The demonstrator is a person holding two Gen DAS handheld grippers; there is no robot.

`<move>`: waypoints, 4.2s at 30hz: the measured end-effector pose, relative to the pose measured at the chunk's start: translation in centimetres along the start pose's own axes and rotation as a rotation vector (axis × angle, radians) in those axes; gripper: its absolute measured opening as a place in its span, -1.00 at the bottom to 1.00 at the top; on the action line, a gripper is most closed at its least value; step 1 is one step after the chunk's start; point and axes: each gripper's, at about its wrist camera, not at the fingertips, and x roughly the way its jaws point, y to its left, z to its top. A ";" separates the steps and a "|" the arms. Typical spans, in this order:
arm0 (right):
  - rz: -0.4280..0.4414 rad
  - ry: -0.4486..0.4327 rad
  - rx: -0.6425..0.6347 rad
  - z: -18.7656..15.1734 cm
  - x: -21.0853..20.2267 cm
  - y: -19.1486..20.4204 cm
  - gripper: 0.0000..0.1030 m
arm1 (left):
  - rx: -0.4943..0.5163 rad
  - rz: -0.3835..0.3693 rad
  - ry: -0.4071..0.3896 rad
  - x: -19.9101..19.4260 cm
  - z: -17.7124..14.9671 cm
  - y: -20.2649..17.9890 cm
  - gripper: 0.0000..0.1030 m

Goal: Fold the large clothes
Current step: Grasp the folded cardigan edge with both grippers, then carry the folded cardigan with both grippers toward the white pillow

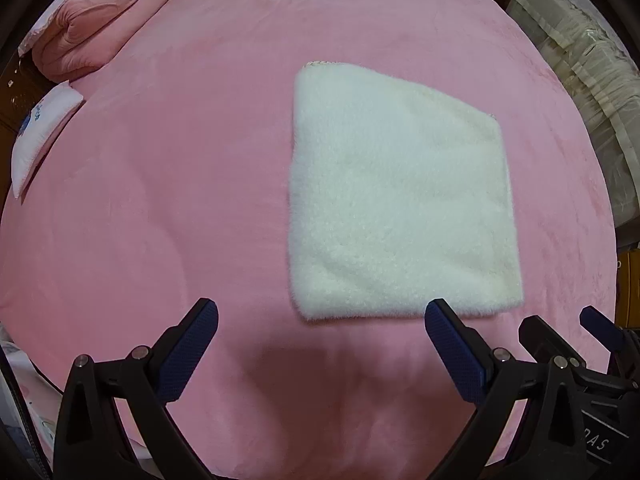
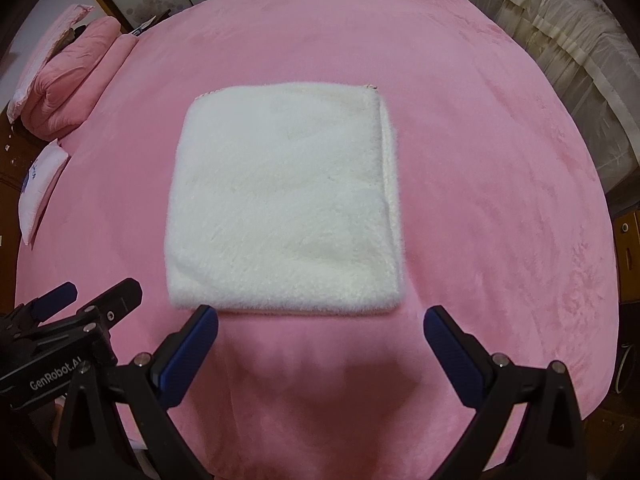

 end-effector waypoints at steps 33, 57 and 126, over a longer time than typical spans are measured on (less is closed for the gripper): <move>0.650 0.074 0.367 7.6 20.6 -12.0 0.54 | -0.240 -0.540 0.145 20.1 8.6 6.6 0.87; 0.303 -0.139 0.453 -0.8 7.6 5.4 -0.25 | 0.016 -0.425 0.122 11.4 8.3 15.9 0.14; 0.679 -0.142 -0.122 1.2 28.1 58.5 0.21 | -0.519 -0.105 -0.312 17.0 6.6 74.0 0.85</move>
